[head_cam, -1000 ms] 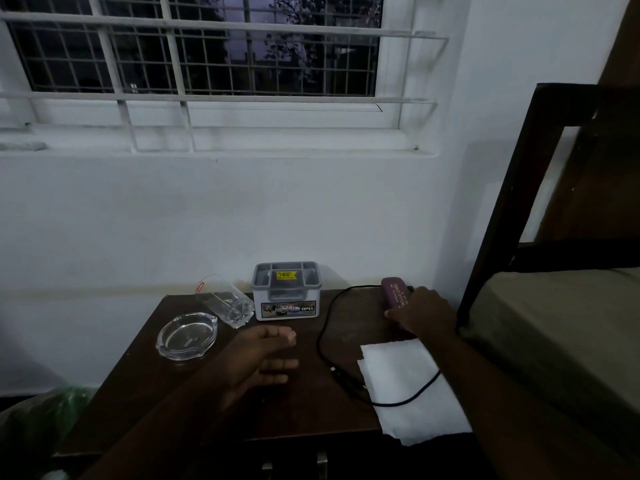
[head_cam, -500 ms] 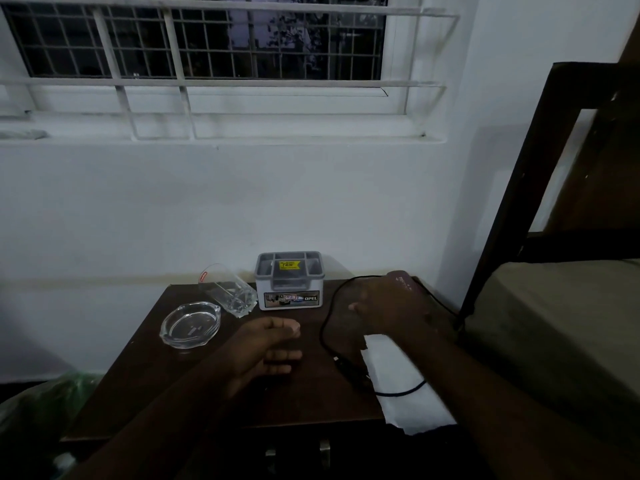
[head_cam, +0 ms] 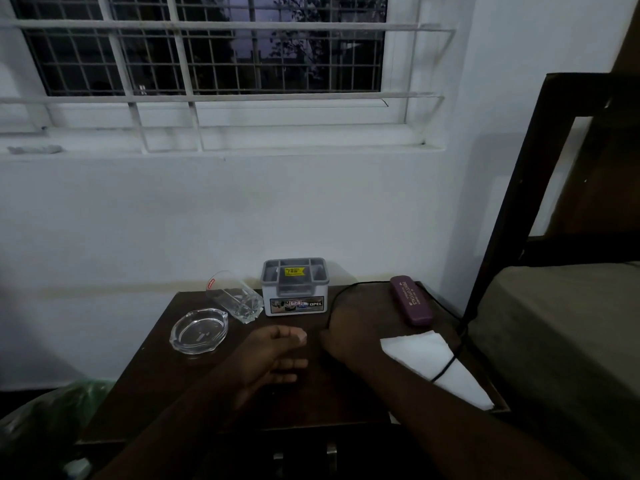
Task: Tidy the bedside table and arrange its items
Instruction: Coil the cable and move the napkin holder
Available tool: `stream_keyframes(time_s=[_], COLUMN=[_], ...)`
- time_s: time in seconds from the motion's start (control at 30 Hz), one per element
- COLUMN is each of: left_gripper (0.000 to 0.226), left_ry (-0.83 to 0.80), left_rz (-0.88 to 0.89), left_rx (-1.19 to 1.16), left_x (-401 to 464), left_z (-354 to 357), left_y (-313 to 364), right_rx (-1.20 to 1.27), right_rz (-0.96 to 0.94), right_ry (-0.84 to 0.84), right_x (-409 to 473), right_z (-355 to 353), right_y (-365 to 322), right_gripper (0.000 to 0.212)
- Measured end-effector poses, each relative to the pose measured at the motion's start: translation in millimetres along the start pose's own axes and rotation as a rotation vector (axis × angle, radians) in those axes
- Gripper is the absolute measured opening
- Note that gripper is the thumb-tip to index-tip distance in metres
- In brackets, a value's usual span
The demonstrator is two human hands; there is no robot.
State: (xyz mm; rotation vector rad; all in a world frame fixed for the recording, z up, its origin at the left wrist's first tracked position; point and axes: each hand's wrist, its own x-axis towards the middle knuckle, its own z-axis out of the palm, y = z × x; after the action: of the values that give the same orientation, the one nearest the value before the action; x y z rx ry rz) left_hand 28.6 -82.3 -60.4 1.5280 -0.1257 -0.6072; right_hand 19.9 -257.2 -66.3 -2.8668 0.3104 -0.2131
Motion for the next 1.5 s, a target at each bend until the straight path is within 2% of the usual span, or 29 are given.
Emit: stream_keyframes(time_s=[0.07,0.13,0.23,0.3,0.37,0.43,0.5,0.57,0.63,0.67,0.73,0.83,0.93,1.0,1.03,1.1,1.2,1.27,1.33,1.43,1.5], left_gripper=[0.02,0.021,0.024,0.026,0.036,0.053,0.066,0.063,0.049,0.041,0.03,0.019,0.019,0.021,0.021,0.022,0.017,0.01,0.012,0.016,0.015], left_ry=[-0.007,-0.015,-0.021,-0.023,-0.001,0.021,0.049,0.045,0.027,0.029,0.071,0.052,0.075,0.033,0.022,-0.065,-0.471,-0.624,-0.59,-0.315,-0.15], left_rz=[0.019,0.042,0.09,0.15,0.273,0.414,0.549,0.657,0.726,0.747,0.778,0.771,0.766,0.691,0.629,0.446,0.159,0.165,0.248,0.403,0.497], left_rx=[0.002,0.004,0.022,0.06,0.172,0.257,0.297,0.332,0.288,0.261,0.285,0.328,0.411,0.351,0.297,0.055,-0.521,-0.704,-0.785,-0.854,-0.821], left_x=[-0.3,-1.6,-3.5,-4.5,-5.1,-6.3,-6.9,-7.7,-9.3,-11.0,-14.7,-18.2,-22.0,-22.8,-23.6,-27.1,-36.7,-41.2,-40.5,-32.3,-24.7], left_z=[2.3,6.1,12.5,17.2,22.5,30.3,39.5,48.4,55.2,57.2,59.4,59.9,57.1,54.7,53.6,49.5,40.6,36.0,35.6,30.9,23.2], left_y=[1.6,4.1,6.8,8.4,11.0,13.5,16.9,22.6,29.8,33.6,39.9,46.1,51.4,53.6,54.8,59.4,70.8,77.1,84.1,90.6,88.3], right_rx=[0.156,0.425,0.99,1.273,1.358,1.343,1.219,0.938,0.508,0.318,0.113,0.033,-0.069,-0.115,-0.097,0.019,0.223,0.176,0.157,0.174,0.228], right_rz=[0.045,0.11,0.234,0.257,0.18,0.063,-0.076,-0.285,-0.486,-0.526,-0.549,-0.574,-0.467,-0.402,-0.422,-0.501,-0.521,-0.526,-0.569,-0.648,-0.678], right_ry=[0.081,0.125,0.214,0.203,0.184,0.177,0.221,0.36,0.512,0.554,0.625,0.75,0.88,0.916,0.881,0.691,0.404,0.322,0.261,0.102,-0.022], right_x=[8.9,17.1,25.8,24.2,18.0,8.0,-4.8,-19.5,-33.7,-40.0,-47.1,-48.6,-37.6,-29.3,-26.1,-23.3,-25.6,-26.2,-26.8,-32.6,-39.6], right_z=[-11.5,-30.2,-58.4,-74.4,-87.8,-95.8,-98.4,-96.5,-93.8,-93.3,-93.3,-97.8,-112.1,-123.0,-127.8,-132.7,-128.7,-120.9,-113.0,-100.3,-94.3], right_y=[3.8,9.5,19.2,25.1,27.2,22.4,12.2,1.5,-6.2,-8.1,-8.5,-1.9,13.9,27.5,34.1,44.0,42.6,33.6,21.7,3.2,-6.2], right_gripper=[0.026,0.025,0.006,0.013,0.017,0.018,0.021,0.028,0.036,0.04,0.044,0.039,0.016,0.002,0.003,0.008,0.015,0.022,0.026,0.023,0.017])
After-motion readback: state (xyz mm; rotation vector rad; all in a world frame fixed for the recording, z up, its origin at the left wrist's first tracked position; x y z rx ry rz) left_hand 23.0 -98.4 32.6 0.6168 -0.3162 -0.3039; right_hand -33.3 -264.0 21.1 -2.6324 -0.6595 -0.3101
